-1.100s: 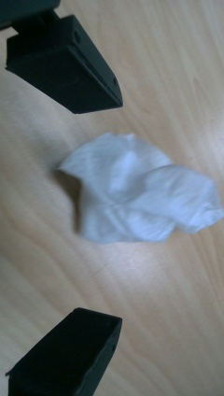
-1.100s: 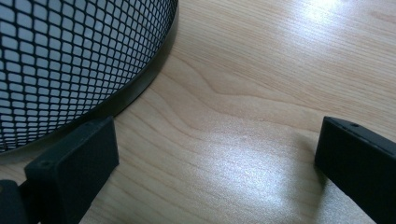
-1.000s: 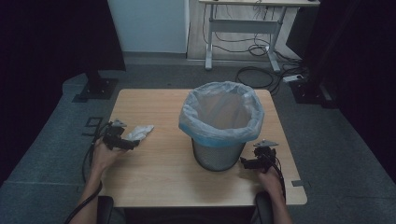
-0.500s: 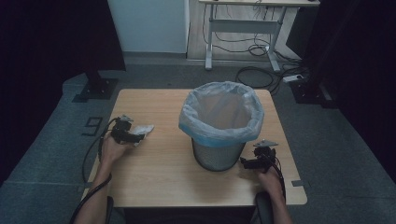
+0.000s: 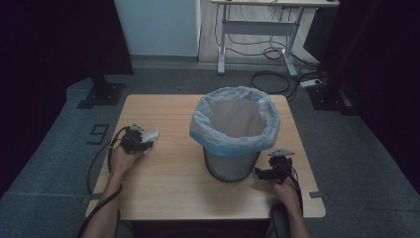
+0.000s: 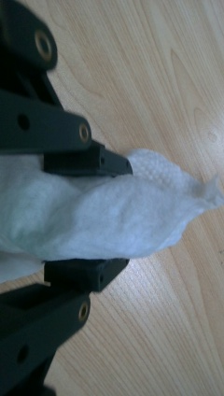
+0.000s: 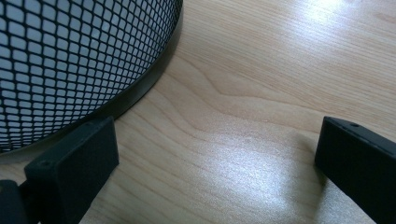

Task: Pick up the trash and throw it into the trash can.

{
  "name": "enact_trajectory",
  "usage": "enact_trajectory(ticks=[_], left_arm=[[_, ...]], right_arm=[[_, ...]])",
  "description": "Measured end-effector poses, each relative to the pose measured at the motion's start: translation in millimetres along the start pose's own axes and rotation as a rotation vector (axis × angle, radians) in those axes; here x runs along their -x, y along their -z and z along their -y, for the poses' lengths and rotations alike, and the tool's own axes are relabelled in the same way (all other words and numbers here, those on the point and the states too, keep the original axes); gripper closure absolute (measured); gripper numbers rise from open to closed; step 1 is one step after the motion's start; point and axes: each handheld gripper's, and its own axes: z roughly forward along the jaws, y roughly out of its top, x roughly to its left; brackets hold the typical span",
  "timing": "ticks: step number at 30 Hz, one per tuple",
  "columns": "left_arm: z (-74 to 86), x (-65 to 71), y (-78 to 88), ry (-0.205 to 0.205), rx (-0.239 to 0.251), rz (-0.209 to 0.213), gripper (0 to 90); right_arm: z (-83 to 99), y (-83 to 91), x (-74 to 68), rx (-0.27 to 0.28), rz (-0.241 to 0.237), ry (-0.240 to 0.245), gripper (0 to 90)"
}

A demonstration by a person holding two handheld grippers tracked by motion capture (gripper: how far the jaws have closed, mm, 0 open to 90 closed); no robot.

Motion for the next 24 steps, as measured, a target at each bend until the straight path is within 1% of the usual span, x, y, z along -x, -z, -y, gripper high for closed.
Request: enact_trajectory(ticks=[4,6,8,15,21,24], left_arm=[[-0.8,-1.2,0.4,0.014,-0.003,0.013,69.5],[-1.4,-2.7,1.8,0.027,-0.004,0.028,70.3],[-2.3,-3.3,3.7,0.032,-0.005,0.037,71.1],[-10.6,-3.2,16.7,0.029,0.0,0.072,71.3],[-22.4,-1.0,30.3,0.003,0.0,0.096,70.9],[-29.1,0.3,37.9,0.0,0.004,0.111,70.6]], right_arm=[[0.0,0.0,-0.1,0.0,-0.001,0.001,0.0],[0.0,0.0,-0.1,0.0,-0.001,0.001,0.0],[0.0,0.0,-0.1,0.0,-0.001,0.001,0.0],[-0.1,-0.1,-0.3,0.0,-0.001,0.001,0.0],[-0.1,0.0,-0.3,0.0,-0.001,0.002,0.0],[-0.1,0.0,-0.3,0.0,0.0,0.002,0.0]])
